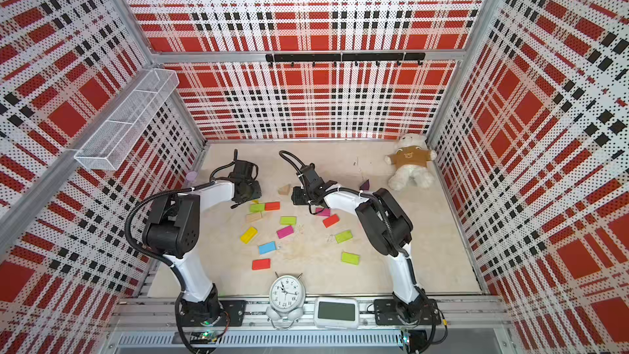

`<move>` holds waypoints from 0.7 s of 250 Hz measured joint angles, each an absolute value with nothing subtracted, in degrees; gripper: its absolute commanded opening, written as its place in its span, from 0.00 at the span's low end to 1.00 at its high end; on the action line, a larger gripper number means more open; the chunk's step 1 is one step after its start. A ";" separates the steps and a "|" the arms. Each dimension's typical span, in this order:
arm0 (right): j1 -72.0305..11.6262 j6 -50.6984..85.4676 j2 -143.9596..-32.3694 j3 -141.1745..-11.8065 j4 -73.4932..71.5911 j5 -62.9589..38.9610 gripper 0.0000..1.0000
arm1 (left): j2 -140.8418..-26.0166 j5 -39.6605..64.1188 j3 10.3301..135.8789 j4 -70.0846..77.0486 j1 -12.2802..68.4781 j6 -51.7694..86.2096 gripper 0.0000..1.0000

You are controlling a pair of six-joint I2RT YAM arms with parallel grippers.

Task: Assemble a carrot with building blocks
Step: Assemble the building block at the center of the board.

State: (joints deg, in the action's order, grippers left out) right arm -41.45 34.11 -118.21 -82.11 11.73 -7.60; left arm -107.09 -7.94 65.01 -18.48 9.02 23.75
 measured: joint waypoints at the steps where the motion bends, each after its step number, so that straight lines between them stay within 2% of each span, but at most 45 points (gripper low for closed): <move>1: -41.45 34.11 -118.24 -82.11 11.73 -7.60 0.42 | -107.09 -7.94 65.01 -18.48 9.02 23.75 0.38; 37: -41.45 34.13 -118.24 -82.11 11.70 -7.77 0.42 | -106.83 -7.90 64.64 -18.41 9.02 23.97 0.39; 116: -41.56 33.69 -118.21 -82.39 11.55 -9.28 0.46 | -100.47 -6.24 63.33 -17.87 7.97 25.54 0.54; 135: -41.63 32.93 -118.24 -83.79 12.23 -10.15 0.45 | -97.71 -5.19 62.59 -17.10 6.66 25.98 0.53; 163: -42.24 30.92 -119.15 -89.82 14.09 -11.73 0.40 | -95.09 -3.09 61.39 -15.77 3.88 27.03 0.45; 175: -42.68 30.20 -120.20 -93.56 14.46 -12.47 0.31 | -94.78 -2.26 60.88 -15.16 2.68 27.27 0.41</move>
State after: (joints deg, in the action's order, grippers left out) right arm -42.68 30.20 -120.20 -93.56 14.46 -12.47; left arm -94.78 -2.26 60.88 -15.16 2.68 27.27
